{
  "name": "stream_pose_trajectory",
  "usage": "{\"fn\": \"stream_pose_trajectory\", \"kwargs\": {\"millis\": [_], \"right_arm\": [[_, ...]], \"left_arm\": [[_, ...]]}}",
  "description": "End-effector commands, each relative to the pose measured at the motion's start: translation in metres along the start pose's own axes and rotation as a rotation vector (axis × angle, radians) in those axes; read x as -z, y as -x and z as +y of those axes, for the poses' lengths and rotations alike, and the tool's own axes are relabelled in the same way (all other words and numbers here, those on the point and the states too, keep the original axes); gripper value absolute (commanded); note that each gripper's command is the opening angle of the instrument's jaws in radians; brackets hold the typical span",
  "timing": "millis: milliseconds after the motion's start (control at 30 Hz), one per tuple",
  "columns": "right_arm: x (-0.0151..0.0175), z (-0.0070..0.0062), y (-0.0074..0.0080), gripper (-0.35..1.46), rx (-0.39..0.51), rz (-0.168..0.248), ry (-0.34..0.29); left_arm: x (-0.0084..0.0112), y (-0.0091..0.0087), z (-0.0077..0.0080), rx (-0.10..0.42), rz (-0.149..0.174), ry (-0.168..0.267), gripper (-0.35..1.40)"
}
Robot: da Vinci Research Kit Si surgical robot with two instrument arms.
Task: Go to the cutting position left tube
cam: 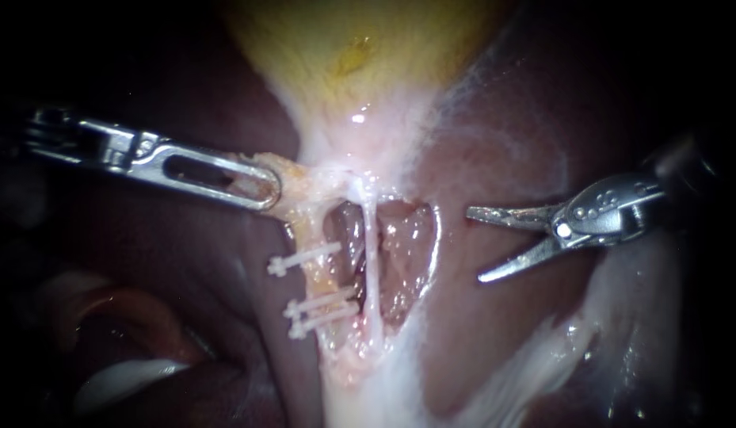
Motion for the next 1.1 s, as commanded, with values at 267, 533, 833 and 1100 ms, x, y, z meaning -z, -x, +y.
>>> {"fn": "stream_pose_trajectory", "kwargs": {"millis": [267, 533, 833, 1100], "right_arm": [[0.0000, 0.0000, 0.0000, 1.43, -0.010, 0.000, 0.000], [-0.0012, -0.0006, -0.0004, 1.43, -0.062, 0.002, -0.008], [-0.0050, -0.0018, -0.0004, 1.41, -0.114, 0.015, -0.070], [-0.0082, -0.0025, -0.0013, 1.41, -0.136, 0.017, -0.100]], "left_arm": [[0.0002, -0.0002, -0.0005, 0.001, -0.004, -0.001, -0.35], [0.0001, -0.0005, -0.0009, 0.002, -0.006, 0.001, -0.35], [0.0000, -0.0007, -0.0013, 0.003, -0.008, 0.002, -0.35], [0.0000, -0.0008, -0.0014, 0.004, -0.008, 0.003, -0.35]]}}
